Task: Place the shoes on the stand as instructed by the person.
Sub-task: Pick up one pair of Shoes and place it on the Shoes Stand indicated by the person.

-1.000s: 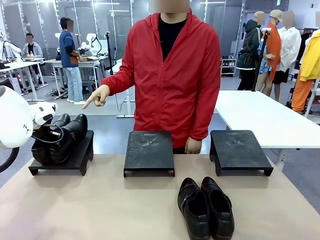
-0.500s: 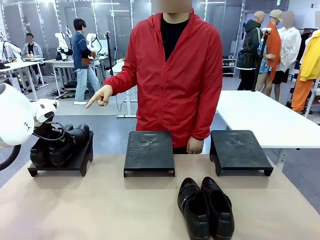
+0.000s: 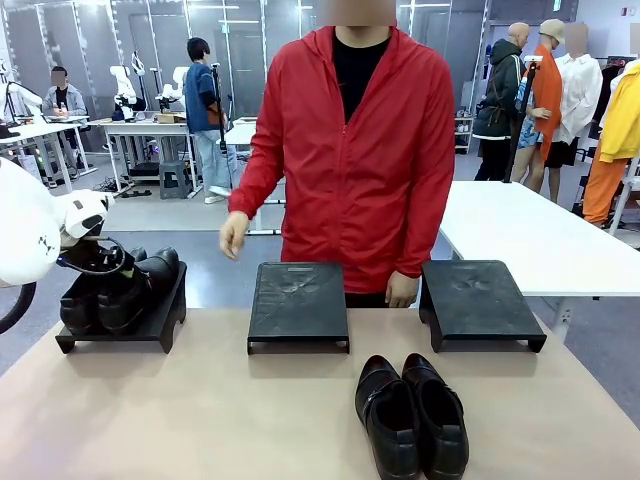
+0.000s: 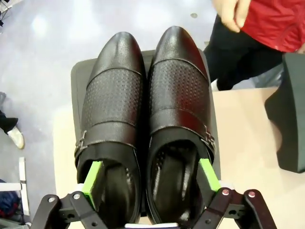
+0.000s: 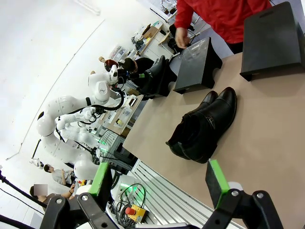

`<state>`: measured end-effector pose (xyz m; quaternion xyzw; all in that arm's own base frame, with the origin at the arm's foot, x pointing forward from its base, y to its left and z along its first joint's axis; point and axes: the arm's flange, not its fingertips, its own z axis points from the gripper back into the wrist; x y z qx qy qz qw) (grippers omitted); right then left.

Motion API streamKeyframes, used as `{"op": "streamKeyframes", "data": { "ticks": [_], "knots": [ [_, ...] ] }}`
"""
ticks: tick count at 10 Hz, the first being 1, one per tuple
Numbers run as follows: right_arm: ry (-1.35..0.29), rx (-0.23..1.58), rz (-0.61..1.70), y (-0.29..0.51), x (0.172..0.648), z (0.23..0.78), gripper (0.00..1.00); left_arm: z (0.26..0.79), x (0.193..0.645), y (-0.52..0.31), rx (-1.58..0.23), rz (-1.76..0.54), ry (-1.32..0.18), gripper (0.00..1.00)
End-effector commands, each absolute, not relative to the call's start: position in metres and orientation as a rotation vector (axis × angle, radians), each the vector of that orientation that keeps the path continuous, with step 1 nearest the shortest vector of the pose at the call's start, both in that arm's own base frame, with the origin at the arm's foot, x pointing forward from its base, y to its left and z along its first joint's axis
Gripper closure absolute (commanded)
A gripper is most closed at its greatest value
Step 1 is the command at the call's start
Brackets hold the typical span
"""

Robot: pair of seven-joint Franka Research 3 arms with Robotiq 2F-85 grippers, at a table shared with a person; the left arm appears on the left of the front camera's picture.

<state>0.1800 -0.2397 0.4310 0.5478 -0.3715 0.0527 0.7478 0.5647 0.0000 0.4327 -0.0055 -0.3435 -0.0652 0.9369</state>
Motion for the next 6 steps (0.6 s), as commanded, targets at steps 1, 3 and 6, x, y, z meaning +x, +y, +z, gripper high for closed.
{"op": "streamKeyframes", "data": {
  "ticks": [1, 3, 6],
  "knots": [
    [-0.833, 1.197, 0.131, -0.240, 0.179, 0.433, 0.00, 0.442, 0.549, -0.006, -0.034, -0.111, -0.633, 0.00],
    [-0.833, 1.197, 0.131, -0.240, 0.179, 0.433, 0.00, 0.434, 0.559, 0.000, -0.022, -0.129, -0.681, 0.00],
    [-0.833, 1.197, 0.131, -0.240, 0.179, 0.433, 0.00, 0.434, 0.559, 0.000, -0.022, -0.129, -0.681, 0.00]
  ]
}}
